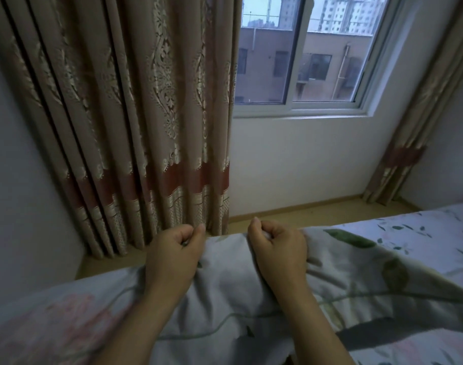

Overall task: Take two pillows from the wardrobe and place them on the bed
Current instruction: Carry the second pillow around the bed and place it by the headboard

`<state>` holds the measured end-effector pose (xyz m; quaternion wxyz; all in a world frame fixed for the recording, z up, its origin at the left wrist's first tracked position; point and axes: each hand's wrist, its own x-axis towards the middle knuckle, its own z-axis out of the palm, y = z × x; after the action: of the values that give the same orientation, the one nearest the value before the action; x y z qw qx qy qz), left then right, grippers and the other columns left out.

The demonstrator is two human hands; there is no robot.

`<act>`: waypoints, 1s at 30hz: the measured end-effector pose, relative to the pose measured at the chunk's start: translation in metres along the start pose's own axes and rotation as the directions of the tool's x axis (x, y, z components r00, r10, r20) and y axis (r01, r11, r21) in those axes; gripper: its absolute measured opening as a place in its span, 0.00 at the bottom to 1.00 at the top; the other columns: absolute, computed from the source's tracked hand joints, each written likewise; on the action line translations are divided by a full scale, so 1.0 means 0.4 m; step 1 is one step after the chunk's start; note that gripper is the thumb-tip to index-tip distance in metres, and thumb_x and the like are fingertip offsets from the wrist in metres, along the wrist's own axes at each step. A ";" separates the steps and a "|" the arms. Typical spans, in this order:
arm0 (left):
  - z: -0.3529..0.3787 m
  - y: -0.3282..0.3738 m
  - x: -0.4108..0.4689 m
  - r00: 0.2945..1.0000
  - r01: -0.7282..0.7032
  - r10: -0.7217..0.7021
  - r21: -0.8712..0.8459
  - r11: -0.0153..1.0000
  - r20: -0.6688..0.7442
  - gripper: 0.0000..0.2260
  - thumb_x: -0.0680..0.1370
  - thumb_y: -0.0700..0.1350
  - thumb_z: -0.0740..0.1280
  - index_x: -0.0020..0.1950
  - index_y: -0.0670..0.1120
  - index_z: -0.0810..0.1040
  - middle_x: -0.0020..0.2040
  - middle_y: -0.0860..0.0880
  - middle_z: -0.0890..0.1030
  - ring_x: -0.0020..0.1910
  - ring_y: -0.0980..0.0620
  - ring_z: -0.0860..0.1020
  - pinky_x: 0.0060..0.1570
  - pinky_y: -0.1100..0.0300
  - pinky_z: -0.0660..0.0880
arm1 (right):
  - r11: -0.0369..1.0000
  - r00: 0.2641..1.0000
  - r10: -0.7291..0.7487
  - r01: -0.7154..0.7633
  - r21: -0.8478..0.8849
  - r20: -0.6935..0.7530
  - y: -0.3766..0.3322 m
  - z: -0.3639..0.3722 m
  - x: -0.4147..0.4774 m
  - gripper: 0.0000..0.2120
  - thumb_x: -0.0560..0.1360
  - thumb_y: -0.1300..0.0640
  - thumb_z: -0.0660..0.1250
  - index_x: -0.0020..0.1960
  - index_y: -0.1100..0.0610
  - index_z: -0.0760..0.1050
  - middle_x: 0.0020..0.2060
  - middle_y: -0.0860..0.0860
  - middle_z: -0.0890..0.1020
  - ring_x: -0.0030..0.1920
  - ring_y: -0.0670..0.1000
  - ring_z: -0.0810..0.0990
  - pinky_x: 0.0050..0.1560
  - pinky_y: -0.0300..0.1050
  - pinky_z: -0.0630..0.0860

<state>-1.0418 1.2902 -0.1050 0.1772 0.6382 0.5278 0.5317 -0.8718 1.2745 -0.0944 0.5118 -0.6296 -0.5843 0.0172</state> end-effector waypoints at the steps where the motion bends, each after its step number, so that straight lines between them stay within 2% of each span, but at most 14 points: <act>1: 0.009 -0.016 0.047 1.000 -0.013 0.014 -0.012 1.000 0.014 0.22 0.76 0.47 0.66 0.26 0.46 0.60 0.22 0.50 0.61 0.23 0.55 0.60 0.26 0.60 0.59 | 1.000 1.000 0.011 -0.011 -0.003 -0.010 -0.002 0.026 0.031 0.23 0.73 0.53 0.63 0.23 0.53 0.60 0.19 0.47 0.60 0.25 0.52 0.66 0.39 0.52 0.72; 5: 0.060 -0.082 0.213 0.996 -0.056 0.058 -0.038 0.998 0.064 0.21 0.76 0.49 0.65 0.26 0.47 0.61 0.21 0.50 0.62 0.23 0.55 0.60 0.27 0.58 0.59 | 0.998 0.995 0.055 -0.057 -0.021 -0.078 0.017 0.129 0.146 0.20 0.72 0.50 0.61 0.25 0.56 0.62 0.20 0.48 0.61 0.24 0.52 0.67 0.36 0.48 0.69; 8: 0.113 -0.120 0.320 0.993 -0.061 0.065 -0.048 0.997 0.096 0.20 0.74 0.53 0.64 0.25 0.48 0.62 0.21 0.50 0.62 0.22 0.56 0.59 0.27 0.58 0.60 | 0.995 0.993 0.099 -0.101 -0.026 -0.067 0.047 0.189 0.223 0.20 0.73 0.51 0.62 0.25 0.57 0.64 0.20 0.49 0.64 0.25 0.55 0.70 0.39 0.50 0.73; 11: 0.180 -0.163 0.422 0.992 -0.064 0.069 -0.044 0.997 0.106 0.20 0.72 0.54 0.63 0.26 0.46 0.61 0.22 0.49 0.59 0.24 0.55 0.58 0.27 0.57 0.60 | 0.992 0.990 0.108 -0.114 -0.057 -0.096 0.091 0.252 0.313 0.20 0.73 0.52 0.62 0.25 0.57 0.63 0.20 0.50 0.64 0.24 0.53 0.68 0.38 0.50 0.73; 14: 0.271 -0.206 0.532 0.992 -0.075 0.079 -0.037 0.996 0.103 0.20 0.72 0.54 0.63 0.27 0.45 0.61 0.22 0.49 0.60 0.24 0.55 0.58 0.27 0.56 0.59 | 0.990 0.985 0.118 -0.126 -0.057 -0.124 0.156 0.321 0.427 0.21 0.73 0.54 0.64 0.24 0.55 0.60 0.21 0.50 0.62 0.25 0.53 0.67 0.34 0.50 0.70; 17: 0.355 -0.224 0.644 0.992 -0.086 0.087 -0.013 0.996 0.093 0.19 0.72 0.53 0.63 0.30 0.42 0.61 0.23 0.50 0.59 0.24 0.55 0.58 0.27 0.57 0.59 | 0.987 0.983 0.130 -0.140 -0.075 -0.132 0.213 0.372 0.545 0.24 0.72 0.55 0.66 0.23 0.54 0.57 0.21 0.50 0.58 0.26 0.55 0.65 0.35 0.49 0.67; 19: 0.416 -0.241 0.723 0.991 -0.086 0.088 -0.019 0.996 0.104 0.20 0.72 0.53 0.63 0.30 0.42 0.61 0.23 0.50 0.59 0.25 0.55 0.58 0.26 0.59 0.57 | 0.989 0.982 0.119 -0.131 -0.074 -0.144 0.254 0.404 0.630 0.25 0.72 0.55 0.66 0.23 0.52 0.55 0.20 0.50 0.55 0.26 0.52 0.62 0.35 0.48 0.66; 23: 0.499 -0.257 0.839 0.989 -0.101 0.106 -0.049 0.994 0.102 0.20 0.71 0.53 0.63 0.27 0.45 0.59 0.23 0.50 0.59 0.24 0.55 0.58 0.25 0.60 0.57 | 0.992 0.983 0.098 -0.109 -0.066 -0.154 0.313 0.452 0.749 0.26 0.73 0.54 0.65 0.23 0.52 0.54 0.19 0.50 0.56 0.24 0.48 0.61 0.33 0.44 0.62; 26: 0.575 -0.281 0.934 0.986 -0.098 0.104 -0.054 0.994 0.126 0.21 0.72 0.52 0.64 0.27 0.44 0.58 0.22 0.50 0.58 0.24 0.56 0.58 0.26 0.57 0.59 | 0.989 0.981 0.112 -0.125 -0.075 -0.159 0.363 0.495 0.841 0.25 0.73 0.54 0.65 0.23 0.52 0.55 0.19 0.49 0.56 0.24 0.48 0.61 0.32 0.46 0.63; 30: 0.677 -0.328 1.060 0.980 -0.134 0.140 -0.048 0.990 0.142 0.21 0.74 0.48 0.66 0.27 0.44 0.58 0.23 0.50 0.60 0.23 0.54 0.59 0.25 0.61 0.57 | 0.985 0.973 0.130 -0.148 -0.084 -0.189 0.431 0.561 0.958 0.24 0.72 0.54 0.65 0.24 0.54 0.55 0.22 0.50 0.56 0.25 0.49 0.60 0.31 0.46 0.62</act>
<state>-0.9229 1.7963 -0.1006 0.1904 0.7064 0.4581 0.5049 -0.7659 1.7390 -0.0946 0.5296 -0.6921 -0.4894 -0.0332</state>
